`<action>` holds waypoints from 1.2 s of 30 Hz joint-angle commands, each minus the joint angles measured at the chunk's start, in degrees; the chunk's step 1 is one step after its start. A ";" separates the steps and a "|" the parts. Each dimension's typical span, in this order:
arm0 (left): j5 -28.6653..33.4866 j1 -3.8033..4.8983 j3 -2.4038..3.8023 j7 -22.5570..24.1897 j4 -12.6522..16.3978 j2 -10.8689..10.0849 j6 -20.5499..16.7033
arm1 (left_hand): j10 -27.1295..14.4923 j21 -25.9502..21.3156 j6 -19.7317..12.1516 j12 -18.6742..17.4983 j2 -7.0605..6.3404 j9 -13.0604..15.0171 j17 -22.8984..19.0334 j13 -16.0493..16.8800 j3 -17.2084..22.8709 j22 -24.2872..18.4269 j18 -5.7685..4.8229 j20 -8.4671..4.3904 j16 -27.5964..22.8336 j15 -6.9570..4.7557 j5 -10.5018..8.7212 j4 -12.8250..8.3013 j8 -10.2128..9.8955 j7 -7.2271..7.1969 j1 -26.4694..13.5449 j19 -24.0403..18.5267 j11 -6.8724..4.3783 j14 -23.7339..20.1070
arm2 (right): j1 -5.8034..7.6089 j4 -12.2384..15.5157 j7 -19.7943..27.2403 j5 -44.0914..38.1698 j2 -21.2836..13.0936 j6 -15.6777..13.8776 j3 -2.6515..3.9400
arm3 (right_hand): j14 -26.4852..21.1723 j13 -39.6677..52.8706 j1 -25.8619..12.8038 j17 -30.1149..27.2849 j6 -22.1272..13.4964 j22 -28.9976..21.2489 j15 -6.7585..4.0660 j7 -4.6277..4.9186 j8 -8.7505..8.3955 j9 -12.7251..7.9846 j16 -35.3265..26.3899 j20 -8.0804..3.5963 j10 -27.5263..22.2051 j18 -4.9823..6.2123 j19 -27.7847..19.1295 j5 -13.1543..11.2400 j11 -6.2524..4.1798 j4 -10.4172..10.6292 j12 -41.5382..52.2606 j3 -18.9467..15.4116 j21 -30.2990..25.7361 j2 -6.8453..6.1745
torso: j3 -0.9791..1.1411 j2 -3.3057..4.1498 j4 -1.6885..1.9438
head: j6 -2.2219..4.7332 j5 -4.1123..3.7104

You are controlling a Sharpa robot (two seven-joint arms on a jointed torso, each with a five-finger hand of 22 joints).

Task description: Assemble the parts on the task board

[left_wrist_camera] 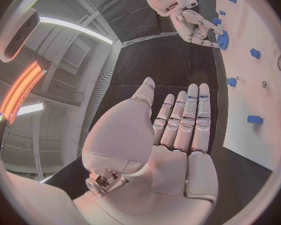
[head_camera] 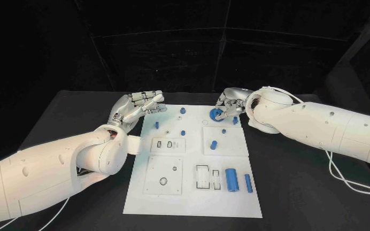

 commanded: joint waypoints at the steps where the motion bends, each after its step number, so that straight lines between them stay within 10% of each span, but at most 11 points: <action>1: -0.05 0.09 0.05 0.01 0.03 0.09 0.73 | -0.37 -0.29 0.05 -0.31 0.28 0.01 -0.08 -0.01 0.04 -0.08 0.29 -0.09 -0.22 -0.16 0.25 -0.44 -0.21 2.36 0.29 0.31 -0.04 0.38 | 0.12 -0.24 -0.39 -0.49 0.26 1.58 0.01 | 3.79 0.45 0.68 2.99 -0.30 0.07 0.38 -0.05 0.35 0.00 0.26 0.42 0.25 -1.02 -0.11 0.40 0.03 -0.06 0.46 -0.24 0.23 0.24 | 0.00 0.02 0.00 | -0.09 0.10; 14: -0.05 0.09 0.05 -0.13 -0.09 0.17 0.70 | -0.43 -0.34 0.00 -0.35 0.34 0.00 -0.09 -0.02 0.09 -0.11 0.28 -0.09 -0.26 -0.16 0.27 -0.58 -0.25 2.37 0.40 0.33 -0.03 0.38 | 0.12 -0.62 -1.01 -1.10 0.64 2.14 0.01 | 3.87 2.36 3.82 3.63 0.06 0.35 0.32 -0.08 1.43 0.16 0.49 0.41 0.40 -1.04 -0.09 3.66 -0.07 -1.29 1.78 0.85 0.40 1.81 | 0.00 0.01 0.00 | -0.28 0.10; 36: -0.02 0.08 0.05 -0.44 0.03 0.27 0.80 | -0.45 -0.38 -0.01 -0.36 0.46 0.00 -0.10 -0.02 0.14 -0.14 0.28 -0.09 -0.29 -0.15 0.28 -0.62 -0.27 2.38 0.42 0.32 -0.02 0.38 | 0.11 0.01 -0.25 -2.63 0.66 -1.78 0.01 | 4.11 6.18 6.71 5.03 3.75 1.69 0.00 -0.54 3.88 0.40 0.97 0.18 2.06 -1.25 0.40 -0.95 -0.52 -3.09 4.96 7.30 1.13 4.10 | -0.01 0.01 0.04 | -0.43 -0.34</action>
